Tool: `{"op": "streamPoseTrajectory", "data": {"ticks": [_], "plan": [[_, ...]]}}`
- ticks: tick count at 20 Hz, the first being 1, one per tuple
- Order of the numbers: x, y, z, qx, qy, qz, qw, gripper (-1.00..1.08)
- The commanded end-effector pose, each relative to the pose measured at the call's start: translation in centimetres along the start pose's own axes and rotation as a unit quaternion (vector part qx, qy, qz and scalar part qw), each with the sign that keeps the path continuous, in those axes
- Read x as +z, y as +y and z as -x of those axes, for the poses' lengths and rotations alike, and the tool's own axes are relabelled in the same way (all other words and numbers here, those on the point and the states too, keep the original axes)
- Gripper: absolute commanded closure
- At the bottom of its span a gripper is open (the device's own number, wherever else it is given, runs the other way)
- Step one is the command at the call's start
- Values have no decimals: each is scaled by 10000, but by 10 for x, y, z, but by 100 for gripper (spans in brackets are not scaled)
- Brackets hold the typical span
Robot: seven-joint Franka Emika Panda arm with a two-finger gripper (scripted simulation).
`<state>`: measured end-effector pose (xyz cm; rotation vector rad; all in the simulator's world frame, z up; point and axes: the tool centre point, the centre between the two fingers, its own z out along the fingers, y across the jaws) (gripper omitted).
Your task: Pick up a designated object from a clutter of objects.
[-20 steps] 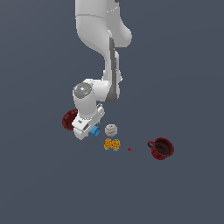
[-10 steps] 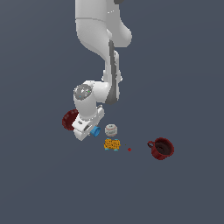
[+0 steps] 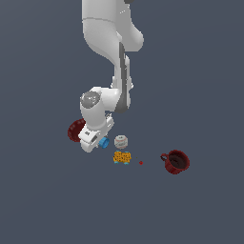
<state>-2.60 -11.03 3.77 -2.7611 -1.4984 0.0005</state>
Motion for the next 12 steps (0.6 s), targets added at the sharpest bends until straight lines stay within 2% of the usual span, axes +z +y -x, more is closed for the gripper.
{"op": "streamPoseTrajectory", "data": {"ticks": [1, 12], "plan": [[-5, 0, 0, 0, 3, 8, 10000, 108], [-62, -10, 4, 0, 3, 8, 10000, 108]]}}
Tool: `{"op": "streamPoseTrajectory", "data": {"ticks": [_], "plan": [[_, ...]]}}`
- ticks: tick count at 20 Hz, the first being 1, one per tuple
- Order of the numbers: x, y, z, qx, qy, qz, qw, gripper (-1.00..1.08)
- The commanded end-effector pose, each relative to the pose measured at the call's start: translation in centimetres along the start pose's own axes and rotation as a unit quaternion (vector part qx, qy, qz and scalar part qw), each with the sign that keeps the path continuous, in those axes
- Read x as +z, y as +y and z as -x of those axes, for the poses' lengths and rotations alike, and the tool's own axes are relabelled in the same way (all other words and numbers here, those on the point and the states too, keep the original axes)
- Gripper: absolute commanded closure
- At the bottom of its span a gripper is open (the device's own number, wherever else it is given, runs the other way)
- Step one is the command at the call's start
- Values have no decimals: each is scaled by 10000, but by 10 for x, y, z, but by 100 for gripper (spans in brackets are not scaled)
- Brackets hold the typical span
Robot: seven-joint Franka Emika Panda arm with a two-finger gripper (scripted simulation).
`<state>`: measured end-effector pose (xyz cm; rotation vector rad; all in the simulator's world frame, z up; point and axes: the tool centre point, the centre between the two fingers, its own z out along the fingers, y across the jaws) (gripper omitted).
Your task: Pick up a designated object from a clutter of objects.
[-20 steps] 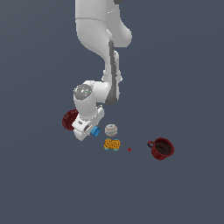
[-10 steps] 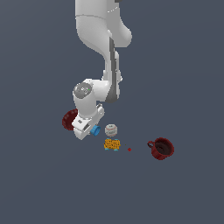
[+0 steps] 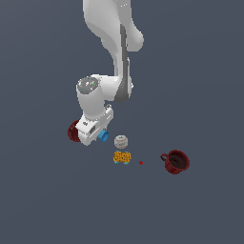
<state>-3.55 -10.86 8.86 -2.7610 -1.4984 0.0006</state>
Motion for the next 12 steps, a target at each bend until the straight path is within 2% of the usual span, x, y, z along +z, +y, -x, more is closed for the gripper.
{"op": "streamPoseTrajectory", "data": {"ticks": [1, 12], "plan": [[-19, -3, 1, 0, 3, 8, 10000, 108], [-126, -21, 9, 0, 3, 6, 10000, 108]]}}
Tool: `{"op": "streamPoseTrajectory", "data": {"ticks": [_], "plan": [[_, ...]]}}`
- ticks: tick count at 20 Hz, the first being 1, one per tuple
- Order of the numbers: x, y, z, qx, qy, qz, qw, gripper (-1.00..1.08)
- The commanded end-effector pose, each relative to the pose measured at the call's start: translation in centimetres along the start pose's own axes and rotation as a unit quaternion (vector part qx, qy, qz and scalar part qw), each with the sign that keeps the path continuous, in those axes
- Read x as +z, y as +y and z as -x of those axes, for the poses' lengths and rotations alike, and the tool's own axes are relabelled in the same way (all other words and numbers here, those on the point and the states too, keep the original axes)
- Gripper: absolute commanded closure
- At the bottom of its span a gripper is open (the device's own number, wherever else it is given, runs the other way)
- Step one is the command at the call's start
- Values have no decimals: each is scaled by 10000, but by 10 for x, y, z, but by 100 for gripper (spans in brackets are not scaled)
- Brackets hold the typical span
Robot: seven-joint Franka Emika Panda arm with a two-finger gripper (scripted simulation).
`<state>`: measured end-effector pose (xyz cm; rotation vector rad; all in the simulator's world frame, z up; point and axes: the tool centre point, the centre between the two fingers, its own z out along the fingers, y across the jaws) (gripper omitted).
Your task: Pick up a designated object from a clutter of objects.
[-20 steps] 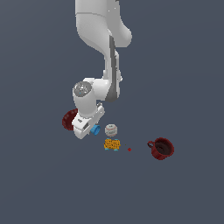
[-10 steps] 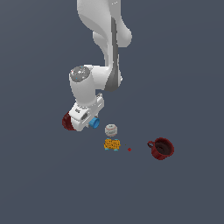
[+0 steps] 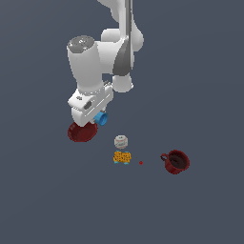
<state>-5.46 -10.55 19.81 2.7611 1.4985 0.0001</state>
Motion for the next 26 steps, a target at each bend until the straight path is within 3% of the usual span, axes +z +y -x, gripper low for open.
{"op": "streamPoseTrajectory", "data": {"ticks": [1, 16, 26], "plan": [[-26, -4, 2, 0, 2, 3, 10000, 108], [-171, -25, 11, -1, -1, 1, 10000, 108], [-229, -31, 14, -1, -1, 1, 10000, 108]]}}
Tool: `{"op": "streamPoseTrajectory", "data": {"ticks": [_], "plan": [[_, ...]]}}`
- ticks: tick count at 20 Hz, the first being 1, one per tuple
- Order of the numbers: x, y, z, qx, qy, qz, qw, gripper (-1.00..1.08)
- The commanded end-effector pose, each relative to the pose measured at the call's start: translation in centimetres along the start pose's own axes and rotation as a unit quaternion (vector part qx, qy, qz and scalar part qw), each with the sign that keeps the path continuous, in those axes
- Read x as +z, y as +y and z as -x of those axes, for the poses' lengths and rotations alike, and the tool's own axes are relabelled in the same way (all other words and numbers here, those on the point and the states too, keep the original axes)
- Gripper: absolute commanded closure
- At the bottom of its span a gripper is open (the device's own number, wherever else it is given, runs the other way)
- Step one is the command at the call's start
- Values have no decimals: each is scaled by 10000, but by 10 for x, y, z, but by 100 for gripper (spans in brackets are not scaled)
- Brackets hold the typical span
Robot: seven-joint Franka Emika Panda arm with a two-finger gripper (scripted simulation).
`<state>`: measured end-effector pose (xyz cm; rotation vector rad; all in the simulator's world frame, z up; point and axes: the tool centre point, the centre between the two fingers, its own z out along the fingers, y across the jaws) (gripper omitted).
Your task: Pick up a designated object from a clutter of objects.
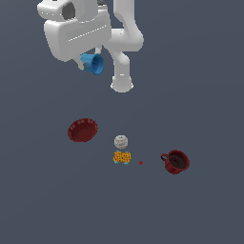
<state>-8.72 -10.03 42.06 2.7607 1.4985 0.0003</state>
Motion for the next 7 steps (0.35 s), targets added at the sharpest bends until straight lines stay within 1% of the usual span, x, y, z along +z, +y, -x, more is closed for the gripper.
{"op": "streamPoseTrajectory", "data": {"ticks": [1, 7], "plan": [[-10, -1, 0, 0, 0, -1, 10000, 108], [-18, -1, 0, 0, 0, -1, 10000, 108]]}}
